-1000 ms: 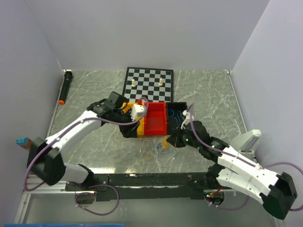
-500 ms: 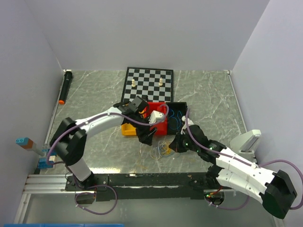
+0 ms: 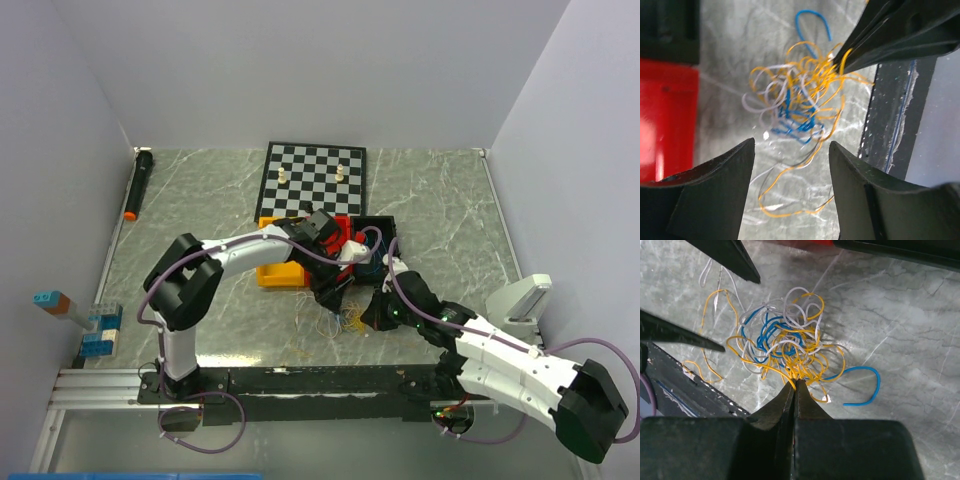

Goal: Untangle the cables

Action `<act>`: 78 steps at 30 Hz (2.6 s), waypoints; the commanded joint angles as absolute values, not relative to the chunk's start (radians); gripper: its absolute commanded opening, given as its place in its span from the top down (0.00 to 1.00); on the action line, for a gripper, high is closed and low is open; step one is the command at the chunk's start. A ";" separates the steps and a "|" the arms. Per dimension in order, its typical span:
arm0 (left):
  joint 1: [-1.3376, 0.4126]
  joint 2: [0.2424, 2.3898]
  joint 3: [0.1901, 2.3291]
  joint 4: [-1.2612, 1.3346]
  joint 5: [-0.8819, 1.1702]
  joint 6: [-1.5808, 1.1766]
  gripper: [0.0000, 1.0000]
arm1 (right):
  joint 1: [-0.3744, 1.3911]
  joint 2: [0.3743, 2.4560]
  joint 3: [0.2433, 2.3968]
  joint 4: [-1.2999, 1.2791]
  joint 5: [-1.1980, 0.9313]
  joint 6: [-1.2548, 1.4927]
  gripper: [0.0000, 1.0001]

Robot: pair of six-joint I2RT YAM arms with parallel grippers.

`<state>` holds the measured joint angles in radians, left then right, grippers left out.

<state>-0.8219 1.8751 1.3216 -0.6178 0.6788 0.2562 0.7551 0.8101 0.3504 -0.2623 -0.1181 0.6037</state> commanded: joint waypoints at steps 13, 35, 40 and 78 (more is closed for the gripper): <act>-0.890 1.907 1.374 -0.598 0.652 0.255 0.55 | 0.765 0.836 0.371 -0.222 -0.110 0.569 1.00; -0.824 1.885 1.451 -0.654 0.792 0.129 0.39 | 0.833 0.856 0.370 -0.242 -0.058 0.545 1.00; -0.828 1.914 1.456 -0.653 0.749 0.112 0.39 | 0.877 0.851 0.374 -0.255 -0.002 0.555 1.00; -0.861 1.934 1.419 -0.707 0.724 0.141 0.52 | 1.137 0.959 0.419 -0.255 0.261 0.611 1.00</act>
<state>-0.8570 1.9163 1.3899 -0.6975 0.6838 0.1364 1.1282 0.9672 0.3885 -0.2623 0.2371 0.5999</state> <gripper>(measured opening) 0.495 0.009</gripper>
